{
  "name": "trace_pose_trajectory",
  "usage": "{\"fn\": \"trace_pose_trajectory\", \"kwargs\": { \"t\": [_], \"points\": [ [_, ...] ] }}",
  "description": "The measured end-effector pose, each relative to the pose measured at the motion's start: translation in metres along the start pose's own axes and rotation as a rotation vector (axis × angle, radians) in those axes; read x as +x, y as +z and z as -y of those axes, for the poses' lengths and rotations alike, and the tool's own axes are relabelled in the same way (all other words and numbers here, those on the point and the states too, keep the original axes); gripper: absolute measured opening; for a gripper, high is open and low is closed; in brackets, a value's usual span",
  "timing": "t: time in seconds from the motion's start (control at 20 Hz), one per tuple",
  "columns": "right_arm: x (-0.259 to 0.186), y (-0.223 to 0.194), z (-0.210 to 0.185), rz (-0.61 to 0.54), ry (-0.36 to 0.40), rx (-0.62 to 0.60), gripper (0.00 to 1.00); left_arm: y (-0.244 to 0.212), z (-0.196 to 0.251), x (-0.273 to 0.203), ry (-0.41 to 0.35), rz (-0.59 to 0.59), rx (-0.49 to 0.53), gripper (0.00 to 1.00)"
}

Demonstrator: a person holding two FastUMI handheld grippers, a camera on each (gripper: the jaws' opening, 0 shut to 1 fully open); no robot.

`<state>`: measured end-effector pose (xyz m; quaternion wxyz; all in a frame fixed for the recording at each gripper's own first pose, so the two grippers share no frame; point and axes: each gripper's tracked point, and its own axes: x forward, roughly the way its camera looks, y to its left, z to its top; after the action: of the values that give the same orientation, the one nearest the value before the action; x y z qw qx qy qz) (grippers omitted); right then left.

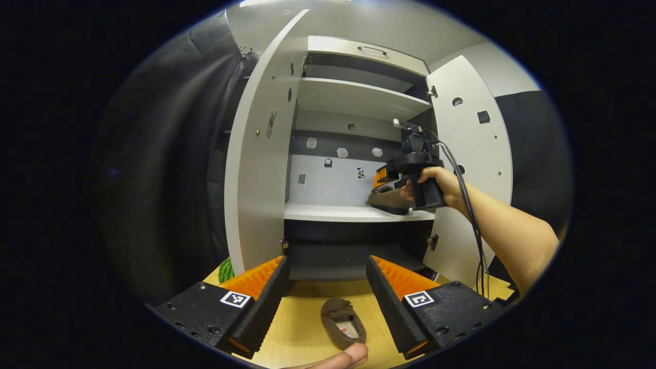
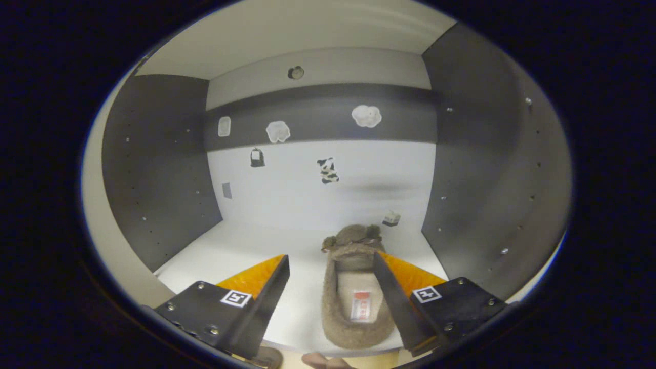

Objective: Grab one shoe with the right hand and put it into the shoe cabinet, grab the other shoe with the left hand and put it into the shoe cabinet; then close the right door with the right hand and the left door with the left hand.

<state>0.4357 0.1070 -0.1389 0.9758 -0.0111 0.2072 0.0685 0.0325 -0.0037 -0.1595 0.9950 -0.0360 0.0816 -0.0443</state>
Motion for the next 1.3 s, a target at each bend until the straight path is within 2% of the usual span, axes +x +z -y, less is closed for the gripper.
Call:
{"fn": "trace_pose_trajectory", "kwargs": {
  "t": [0.1, 0.15, 0.25, 0.35, 0.45, 0.5, 0.6, 0.65, 0.75, 0.8, 0.9, 1.0, 1.25, 1.3],
  "points": [
    [-0.034, 0.005, -0.005, 0.041, 0.003, -0.025, 0.94, -0.004, 0.004, -0.005, -0.002, -0.008, -0.008, 0.92],
    [-0.053, 0.005, -0.010, 0.058, 0.008, -0.035, 0.99, -0.007, 0.007, -0.006, -0.007, -0.018, -0.008, 0.92],
    [-0.095, 0.004, -0.013, 0.104, -0.006, -0.037, 1.00, -0.017, 0.015, -0.009, -0.026, -0.040, -0.008, 0.92],
    [-0.143, -0.001, -0.020, 0.155, -0.008, -0.035, 0.94, -0.030, 0.021, -0.009, -0.044, -0.066, -0.014, 0.92],
    [-0.196, -0.005, -0.022, 0.223, -0.010, -0.038, 0.98, -0.044, 0.026, -0.009, -0.054, -0.102, -0.024, 0.94],
    [-0.222, -0.007, -0.020, 0.252, -0.028, -0.040, 0.94, -0.053, 0.028, -0.009, -0.056, -0.120, -0.022, 0.94],
    [-0.273, -0.018, -0.007, 0.301, -0.078, -0.033, 0.94, -0.067, 0.031, -0.007, -0.056, -0.161, -0.018, 0.94],
    [-0.297, -0.026, -0.005, 0.319, -0.094, -0.021, 0.98, -0.074, 0.032, -0.006, -0.058, -0.178, -0.021, 0.94],
    [-0.336, -0.042, -0.001, 0.350, -0.097, -0.008, 0.98, -0.084, 0.034, -0.004, -0.060, -0.197, -0.027, 0.94],
    [-0.351, -0.051, 0.002, 0.352, -0.105, -0.011, 1.00, -0.091, 0.033, -0.002, -0.060, -0.209, -0.033, 0.94],
    [-0.373, -0.072, 0.007, 0.348, -0.115, -0.015, 0.98, -0.107, 0.034, 0.004, -0.065, -0.244, -0.051, 0.94],
    [-0.391, -0.091, 0.003, 0.351, -0.092, -0.031, 0.98, -0.126, 0.035, 0.012, -0.071, -0.286, -0.064, 0.94],
    [-0.423, -0.117, -0.006, 0.403, -0.046, 0.018, 0.98, -0.177, 0.027, 0.047, -0.038, -0.378, -0.101, 0.95],
    [-0.423, -0.126, -0.004, 0.395, -0.048, 0.032, 0.94, -0.193, 0.025, 0.054, -0.033, -0.401, -0.105, 0.96]
  ]
}}
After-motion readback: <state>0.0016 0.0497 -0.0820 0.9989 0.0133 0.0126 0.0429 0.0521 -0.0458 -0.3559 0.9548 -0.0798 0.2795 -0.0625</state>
